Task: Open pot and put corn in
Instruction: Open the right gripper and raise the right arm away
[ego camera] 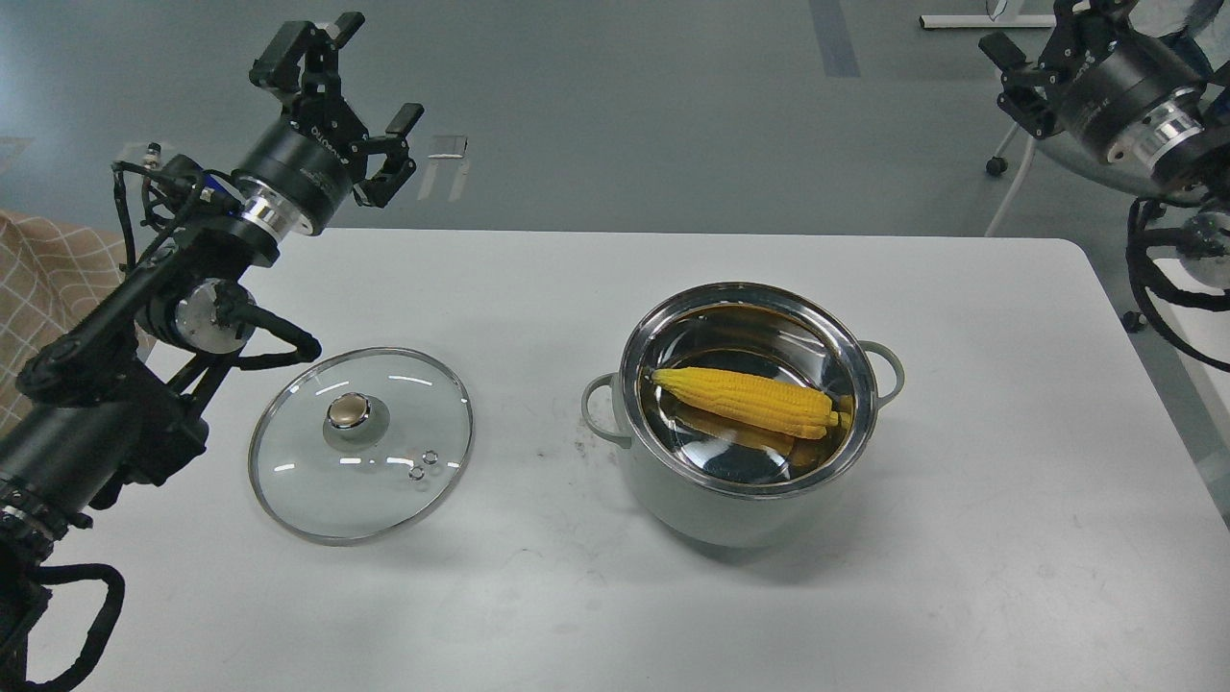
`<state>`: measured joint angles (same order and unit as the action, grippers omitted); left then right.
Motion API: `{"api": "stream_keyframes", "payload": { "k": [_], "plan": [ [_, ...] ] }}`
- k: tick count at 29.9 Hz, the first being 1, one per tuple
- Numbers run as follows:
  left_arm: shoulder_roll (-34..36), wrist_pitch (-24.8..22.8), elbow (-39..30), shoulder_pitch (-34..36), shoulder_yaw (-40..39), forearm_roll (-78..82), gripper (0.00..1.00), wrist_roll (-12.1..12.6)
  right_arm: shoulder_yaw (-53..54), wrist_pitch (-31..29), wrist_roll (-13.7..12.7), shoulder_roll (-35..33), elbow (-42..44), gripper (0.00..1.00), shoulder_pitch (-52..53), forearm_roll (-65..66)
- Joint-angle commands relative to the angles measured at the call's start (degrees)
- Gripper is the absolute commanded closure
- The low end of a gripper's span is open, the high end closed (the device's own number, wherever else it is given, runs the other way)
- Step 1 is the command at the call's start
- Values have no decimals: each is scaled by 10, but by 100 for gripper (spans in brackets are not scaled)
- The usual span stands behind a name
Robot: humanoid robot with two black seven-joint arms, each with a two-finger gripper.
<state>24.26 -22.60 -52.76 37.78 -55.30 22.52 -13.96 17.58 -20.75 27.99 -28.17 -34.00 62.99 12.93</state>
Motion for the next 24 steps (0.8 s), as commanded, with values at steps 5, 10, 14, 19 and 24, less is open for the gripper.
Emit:
{"api": "stream_keyframes", "payload": {
  "k": [5,10,14,19,24],
  "plan": [
    [-55,-54,98,2,-24,-5,2,-15,90,-60,0,72,56,0,-81,-40],
    [-79,-54,94,-1,-48,-6,2,-15,91,-61,0,87,60,0,-94,-45],
    [-88,-54,90,-4,-60,-6,2,-15,98,-62,0,99,61,0,-95,-46],
    [-87,-54,79,-5,-72,-6,2,-14,103,-64,0,97,61,0,-98,-47],
    [-84,-54,77,-5,-71,-6,2,-12,103,-66,0,97,61,0,-98,-46]
  ]
}}
